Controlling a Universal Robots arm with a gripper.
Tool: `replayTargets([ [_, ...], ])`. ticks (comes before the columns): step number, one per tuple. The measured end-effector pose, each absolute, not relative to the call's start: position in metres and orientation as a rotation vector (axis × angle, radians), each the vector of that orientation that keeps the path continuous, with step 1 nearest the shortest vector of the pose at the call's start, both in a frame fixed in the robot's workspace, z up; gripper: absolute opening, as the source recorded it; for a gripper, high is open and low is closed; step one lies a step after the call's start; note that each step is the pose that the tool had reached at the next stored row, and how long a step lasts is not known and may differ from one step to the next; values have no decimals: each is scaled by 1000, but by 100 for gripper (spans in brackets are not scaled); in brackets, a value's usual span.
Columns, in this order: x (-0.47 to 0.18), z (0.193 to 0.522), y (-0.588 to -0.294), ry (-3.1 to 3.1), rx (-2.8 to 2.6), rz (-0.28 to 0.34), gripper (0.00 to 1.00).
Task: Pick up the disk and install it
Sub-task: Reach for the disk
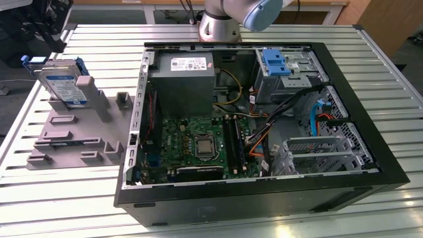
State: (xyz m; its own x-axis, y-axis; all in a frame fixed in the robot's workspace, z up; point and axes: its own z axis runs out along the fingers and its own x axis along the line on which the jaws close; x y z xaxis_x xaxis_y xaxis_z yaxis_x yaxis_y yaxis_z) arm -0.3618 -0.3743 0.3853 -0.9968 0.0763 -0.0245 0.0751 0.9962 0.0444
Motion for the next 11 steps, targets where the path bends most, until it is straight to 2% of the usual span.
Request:
replayTargets([
  [11,-371,384,-374,3113,118,68,11],
])
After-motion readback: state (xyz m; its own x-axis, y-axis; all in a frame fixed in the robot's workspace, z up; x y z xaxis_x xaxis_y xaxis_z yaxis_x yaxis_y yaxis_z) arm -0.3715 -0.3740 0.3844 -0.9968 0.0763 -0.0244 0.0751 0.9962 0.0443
